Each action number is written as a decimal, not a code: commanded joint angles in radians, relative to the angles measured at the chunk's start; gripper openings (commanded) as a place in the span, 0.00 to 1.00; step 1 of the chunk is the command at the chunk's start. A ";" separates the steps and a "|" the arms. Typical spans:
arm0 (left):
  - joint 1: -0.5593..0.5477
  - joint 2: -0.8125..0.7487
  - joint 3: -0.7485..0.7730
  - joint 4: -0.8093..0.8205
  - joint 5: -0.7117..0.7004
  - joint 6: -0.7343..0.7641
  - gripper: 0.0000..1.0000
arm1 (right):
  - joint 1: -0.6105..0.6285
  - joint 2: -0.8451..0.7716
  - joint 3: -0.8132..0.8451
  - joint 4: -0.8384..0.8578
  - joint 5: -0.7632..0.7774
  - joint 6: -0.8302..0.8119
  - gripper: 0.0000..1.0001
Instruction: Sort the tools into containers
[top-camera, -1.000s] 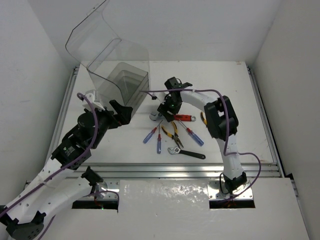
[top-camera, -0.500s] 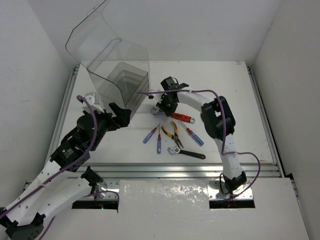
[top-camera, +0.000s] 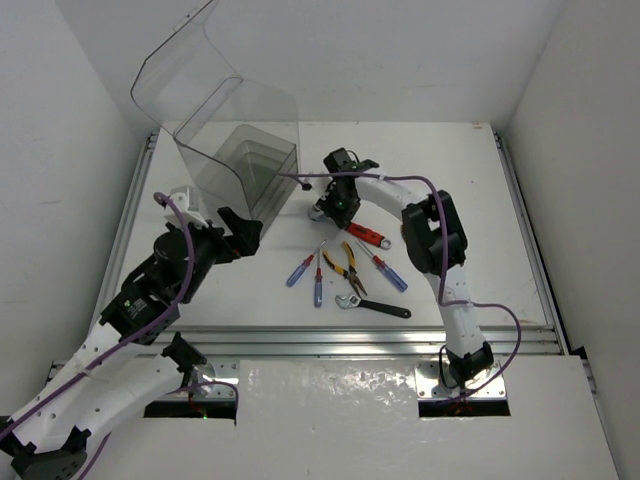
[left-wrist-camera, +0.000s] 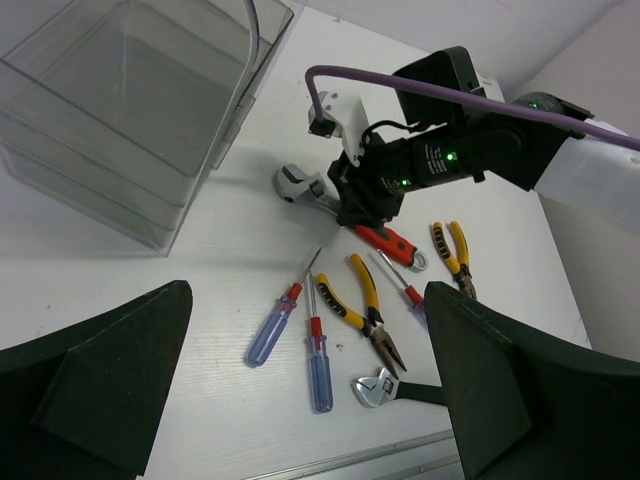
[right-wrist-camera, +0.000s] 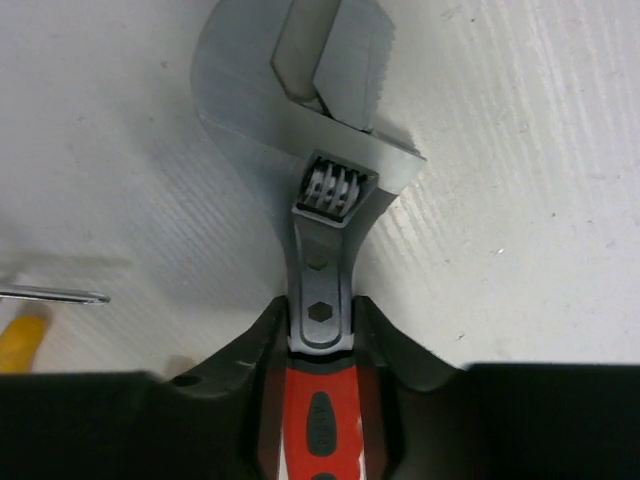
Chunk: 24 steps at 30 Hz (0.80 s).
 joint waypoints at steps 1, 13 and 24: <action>-0.004 -0.021 -0.002 0.020 -0.001 0.017 1.00 | -0.030 0.125 0.000 -0.088 -0.025 -0.005 0.26; -0.006 0.126 -0.048 0.170 0.103 -0.057 1.00 | -0.032 -0.287 -0.300 0.357 0.188 0.139 0.00; -0.006 0.362 -0.122 0.694 0.280 -0.063 1.00 | -0.038 -0.514 -0.429 0.438 0.179 0.199 0.00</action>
